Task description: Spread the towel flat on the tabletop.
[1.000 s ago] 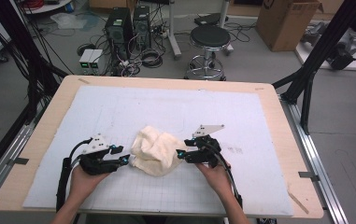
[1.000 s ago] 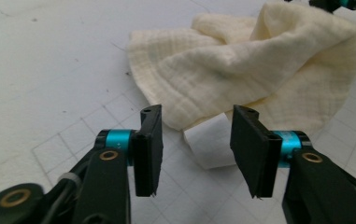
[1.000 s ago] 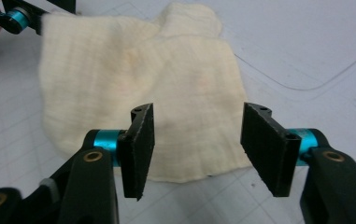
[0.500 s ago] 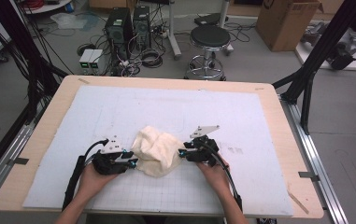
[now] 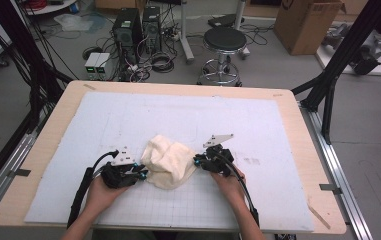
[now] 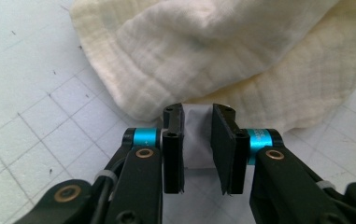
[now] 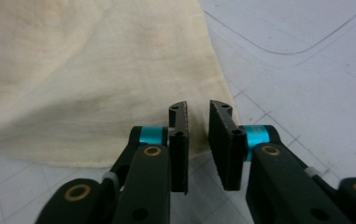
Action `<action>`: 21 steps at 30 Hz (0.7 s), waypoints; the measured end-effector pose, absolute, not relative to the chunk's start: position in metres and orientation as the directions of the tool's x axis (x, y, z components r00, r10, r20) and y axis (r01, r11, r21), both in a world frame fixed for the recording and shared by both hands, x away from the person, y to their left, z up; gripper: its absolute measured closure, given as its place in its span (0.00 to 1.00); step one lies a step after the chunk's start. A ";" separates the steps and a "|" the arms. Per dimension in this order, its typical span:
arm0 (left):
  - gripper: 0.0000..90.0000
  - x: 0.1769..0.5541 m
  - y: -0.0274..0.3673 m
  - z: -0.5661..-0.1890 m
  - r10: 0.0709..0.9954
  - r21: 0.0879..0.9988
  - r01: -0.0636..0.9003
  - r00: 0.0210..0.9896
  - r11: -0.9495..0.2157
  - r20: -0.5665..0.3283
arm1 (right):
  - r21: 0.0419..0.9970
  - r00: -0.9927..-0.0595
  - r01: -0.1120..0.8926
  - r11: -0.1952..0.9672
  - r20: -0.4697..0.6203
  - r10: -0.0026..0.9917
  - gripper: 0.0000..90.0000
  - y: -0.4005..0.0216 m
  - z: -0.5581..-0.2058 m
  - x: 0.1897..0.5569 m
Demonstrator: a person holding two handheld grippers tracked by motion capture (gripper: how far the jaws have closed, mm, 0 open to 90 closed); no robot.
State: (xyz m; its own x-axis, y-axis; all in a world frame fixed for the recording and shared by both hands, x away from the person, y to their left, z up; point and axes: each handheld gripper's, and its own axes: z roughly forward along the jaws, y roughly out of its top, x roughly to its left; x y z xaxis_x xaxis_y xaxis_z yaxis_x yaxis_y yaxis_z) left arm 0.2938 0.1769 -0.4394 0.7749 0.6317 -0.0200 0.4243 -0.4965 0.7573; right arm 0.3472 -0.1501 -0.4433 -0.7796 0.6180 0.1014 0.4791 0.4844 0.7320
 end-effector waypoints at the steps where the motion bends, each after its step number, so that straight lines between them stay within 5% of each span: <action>1: 0.85 0.294 0.177 -0.439 0.631 0.757 0.424 0.776 -0.498 -0.019 | 0.730 -0.781 0.482 0.485 0.107 0.615 0.95 -0.150 -0.443 0.347; 21: 0.94 0.280 0.181 -0.427 0.611 0.784 0.397 0.791 -0.477 -0.029 | 0.738 -0.811 0.465 0.488 0.135 0.569 0.98 -0.163 -0.424 0.330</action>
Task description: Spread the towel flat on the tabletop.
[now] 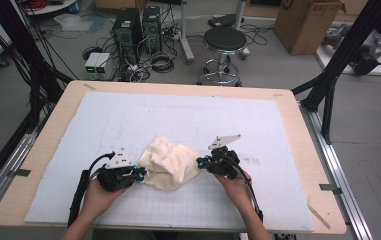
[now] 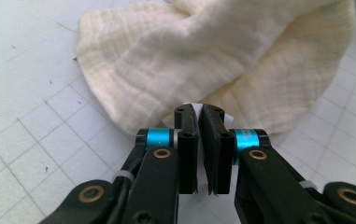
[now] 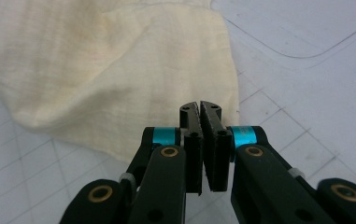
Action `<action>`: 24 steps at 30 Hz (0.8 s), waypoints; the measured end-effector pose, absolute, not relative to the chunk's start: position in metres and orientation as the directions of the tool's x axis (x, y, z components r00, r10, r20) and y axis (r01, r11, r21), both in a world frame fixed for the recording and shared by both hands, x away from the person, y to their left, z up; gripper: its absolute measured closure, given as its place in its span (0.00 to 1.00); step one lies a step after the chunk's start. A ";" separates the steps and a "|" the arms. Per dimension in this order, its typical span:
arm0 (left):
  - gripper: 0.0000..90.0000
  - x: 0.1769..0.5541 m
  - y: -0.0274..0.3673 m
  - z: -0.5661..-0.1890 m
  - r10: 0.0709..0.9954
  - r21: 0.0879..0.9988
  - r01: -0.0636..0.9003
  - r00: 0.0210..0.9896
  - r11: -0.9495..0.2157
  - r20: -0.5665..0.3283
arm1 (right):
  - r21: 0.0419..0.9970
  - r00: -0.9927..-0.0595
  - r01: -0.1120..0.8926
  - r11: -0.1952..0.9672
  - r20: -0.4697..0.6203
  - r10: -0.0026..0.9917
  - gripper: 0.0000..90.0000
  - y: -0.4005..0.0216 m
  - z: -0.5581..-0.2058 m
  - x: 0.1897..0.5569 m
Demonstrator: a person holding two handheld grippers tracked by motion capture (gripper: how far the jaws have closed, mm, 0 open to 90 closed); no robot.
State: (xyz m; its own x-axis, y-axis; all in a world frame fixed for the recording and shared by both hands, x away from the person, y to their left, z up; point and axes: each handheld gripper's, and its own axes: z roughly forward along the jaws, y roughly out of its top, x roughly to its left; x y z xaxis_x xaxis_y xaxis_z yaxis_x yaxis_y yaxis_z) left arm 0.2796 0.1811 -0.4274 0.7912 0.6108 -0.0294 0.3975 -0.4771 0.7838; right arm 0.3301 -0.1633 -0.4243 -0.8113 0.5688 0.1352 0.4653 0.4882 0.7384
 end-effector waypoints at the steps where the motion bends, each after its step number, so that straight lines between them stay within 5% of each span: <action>1: 0.94 0.278 0.182 -0.427 0.610 0.783 0.397 0.792 -0.479 -0.028 | 0.741 -0.814 0.458 0.491 0.128 0.567 0.98 -0.165 -0.424 0.329; 24: 0.94 0.223 0.203 -0.416 0.610 0.818 0.353 0.792 -0.454 -0.003 | 0.740 -0.847 0.410 0.533 0.093 0.523 0.97 -0.186 -0.415 0.245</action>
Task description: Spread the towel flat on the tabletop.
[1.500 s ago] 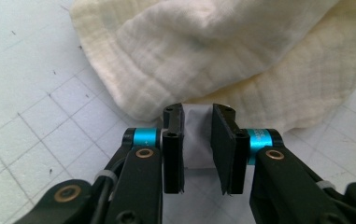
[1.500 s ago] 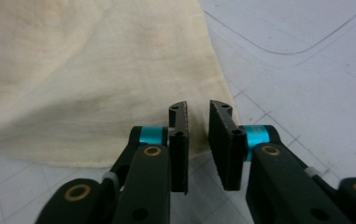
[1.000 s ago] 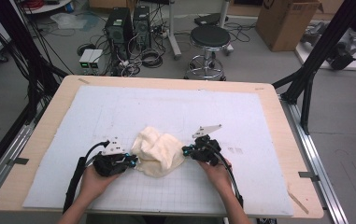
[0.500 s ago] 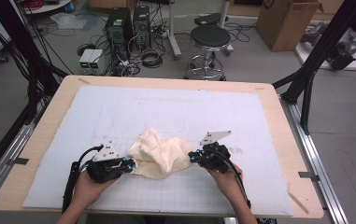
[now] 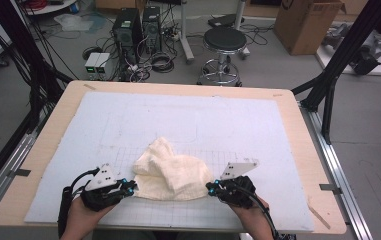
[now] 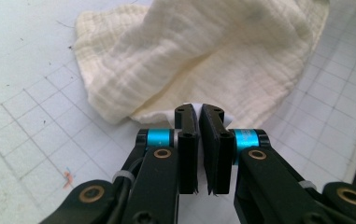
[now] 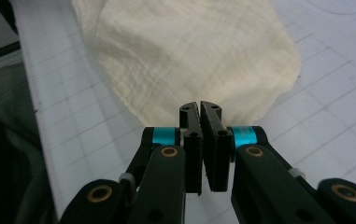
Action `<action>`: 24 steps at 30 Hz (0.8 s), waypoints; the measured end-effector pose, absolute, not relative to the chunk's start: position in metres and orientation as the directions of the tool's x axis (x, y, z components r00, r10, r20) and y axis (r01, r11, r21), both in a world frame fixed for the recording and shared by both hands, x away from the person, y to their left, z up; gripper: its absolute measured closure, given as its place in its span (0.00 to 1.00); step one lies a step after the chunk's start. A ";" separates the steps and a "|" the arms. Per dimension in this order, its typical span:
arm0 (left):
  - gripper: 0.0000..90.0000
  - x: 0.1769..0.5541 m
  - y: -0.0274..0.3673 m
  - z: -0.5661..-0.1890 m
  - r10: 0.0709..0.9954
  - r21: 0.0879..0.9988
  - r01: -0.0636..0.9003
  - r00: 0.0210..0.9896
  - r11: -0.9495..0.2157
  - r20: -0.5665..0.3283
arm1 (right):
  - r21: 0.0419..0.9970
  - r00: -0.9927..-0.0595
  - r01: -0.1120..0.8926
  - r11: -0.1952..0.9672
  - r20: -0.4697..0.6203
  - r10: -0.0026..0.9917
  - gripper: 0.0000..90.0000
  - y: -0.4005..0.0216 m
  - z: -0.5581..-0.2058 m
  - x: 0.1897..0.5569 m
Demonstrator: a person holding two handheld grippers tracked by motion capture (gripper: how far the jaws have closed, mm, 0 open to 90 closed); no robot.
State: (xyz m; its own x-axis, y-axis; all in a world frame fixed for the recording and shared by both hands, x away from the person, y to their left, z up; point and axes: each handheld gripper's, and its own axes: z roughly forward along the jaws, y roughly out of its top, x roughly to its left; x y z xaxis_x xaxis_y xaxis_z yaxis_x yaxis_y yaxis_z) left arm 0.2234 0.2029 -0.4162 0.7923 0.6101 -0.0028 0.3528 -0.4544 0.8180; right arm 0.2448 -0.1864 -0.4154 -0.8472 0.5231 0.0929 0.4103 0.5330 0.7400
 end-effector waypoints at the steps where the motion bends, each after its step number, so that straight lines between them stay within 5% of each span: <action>1: 0.94 0.221 0.203 -0.416 0.611 0.819 0.348 0.792 -0.455 0.003 | 0.739 -0.853 0.402 0.540 0.089 0.514 0.97 -0.185 -0.416 0.241; 15: 0.93 0.187 0.214 -0.416 0.589 0.823 0.317 0.808 -0.471 0.025 | 0.707 -0.875 0.398 0.585 0.100 0.475 0.97 -0.177 -0.426 0.208; 21: 0.78 0.191 0.216 -0.412 0.595 0.841 0.325 0.804 -0.433 -0.004 | 0.761 -0.874 0.378 0.528 0.106 0.473 0.76 -0.182 -0.415 0.210; 24: 0.74 0.201 0.217 -0.409 0.607 0.846 0.334 0.795 -0.416 -0.016 | 0.777 -0.871 0.364 0.514 0.089 0.483 0.74 -0.185 -0.406 0.217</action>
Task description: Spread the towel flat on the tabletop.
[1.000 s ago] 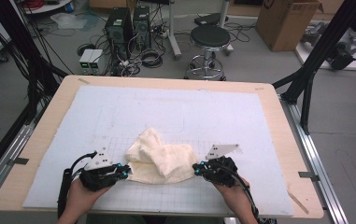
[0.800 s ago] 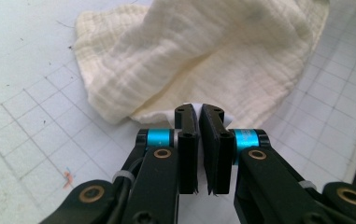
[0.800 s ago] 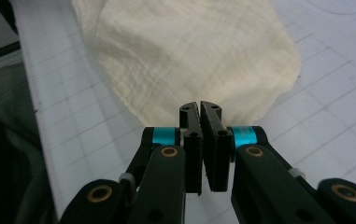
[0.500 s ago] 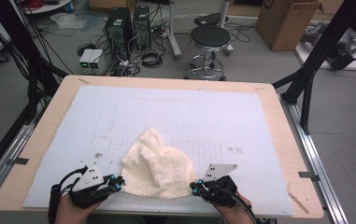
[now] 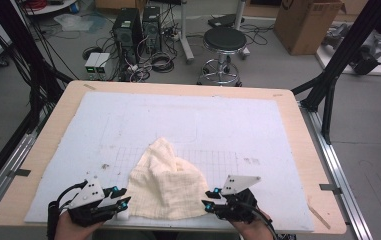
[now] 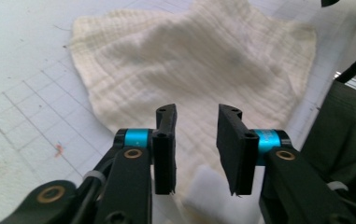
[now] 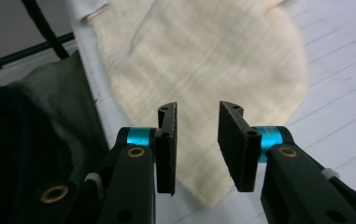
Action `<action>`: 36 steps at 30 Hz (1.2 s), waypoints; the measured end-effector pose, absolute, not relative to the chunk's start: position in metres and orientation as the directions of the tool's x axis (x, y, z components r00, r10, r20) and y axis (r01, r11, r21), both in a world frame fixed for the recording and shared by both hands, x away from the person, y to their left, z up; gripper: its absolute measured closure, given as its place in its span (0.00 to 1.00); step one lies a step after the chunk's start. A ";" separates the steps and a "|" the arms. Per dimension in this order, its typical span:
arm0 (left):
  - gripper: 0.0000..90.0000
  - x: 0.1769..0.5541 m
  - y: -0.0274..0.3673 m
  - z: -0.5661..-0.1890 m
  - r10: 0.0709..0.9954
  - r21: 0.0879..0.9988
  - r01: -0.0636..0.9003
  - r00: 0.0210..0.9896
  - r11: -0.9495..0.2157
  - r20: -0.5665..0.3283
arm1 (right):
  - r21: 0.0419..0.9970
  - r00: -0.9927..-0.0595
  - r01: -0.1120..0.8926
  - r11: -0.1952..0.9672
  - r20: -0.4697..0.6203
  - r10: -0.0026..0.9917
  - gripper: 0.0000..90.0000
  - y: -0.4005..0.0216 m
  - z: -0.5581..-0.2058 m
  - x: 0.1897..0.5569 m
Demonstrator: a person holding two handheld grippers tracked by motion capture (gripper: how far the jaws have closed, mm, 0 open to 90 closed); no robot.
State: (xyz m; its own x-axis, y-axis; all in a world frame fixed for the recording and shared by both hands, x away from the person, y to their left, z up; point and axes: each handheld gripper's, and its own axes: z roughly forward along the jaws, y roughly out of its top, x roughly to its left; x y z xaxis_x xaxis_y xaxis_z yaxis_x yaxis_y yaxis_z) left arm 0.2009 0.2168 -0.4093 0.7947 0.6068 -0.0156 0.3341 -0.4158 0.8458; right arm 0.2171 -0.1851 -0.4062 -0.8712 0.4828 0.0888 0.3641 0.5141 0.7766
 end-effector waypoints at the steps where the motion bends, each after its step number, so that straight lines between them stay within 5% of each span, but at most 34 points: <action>1: 0.73 0.205 0.217 -0.408 0.610 0.849 0.338 0.792 -0.407 -0.023 | 0.791 -0.863 0.362 0.493 0.084 0.498 0.74 -0.187 -0.400 0.226; 15: 0.70 0.287 0.197 -0.402 0.671 0.864 0.378 0.739 -0.333 -0.064 | 0.813 -0.841 0.356 0.460 0.065 0.537 0.73 -0.165 -0.392 0.303; 31: 0.68 0.333 0.171 -0.440 0.694 0.764 0.477 0.718 -0.436 -0.052 | 0.701 -0.849 0.434 0.566 0.108 0.518 0.78 -0.123 -0.436 0.355; 36: 0.81 0.331 0.169 -0.441 0.691 0.757 0.453 0.723 -0.471 -0.003 | 0.692 -0.860 0.428 0.581 0.115 0.497 0.89 -0.120 -0.438 0.355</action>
State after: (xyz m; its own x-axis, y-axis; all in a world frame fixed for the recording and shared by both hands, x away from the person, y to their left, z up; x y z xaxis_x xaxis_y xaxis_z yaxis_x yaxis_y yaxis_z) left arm 0.3309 0.1693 -0.4407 0.7230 0.6908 -0.0028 0.4529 -0.4710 0.7570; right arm 0.3551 -0.1196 -0.4381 -0.8600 0.4971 0.1151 0.4285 0.5811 0.6919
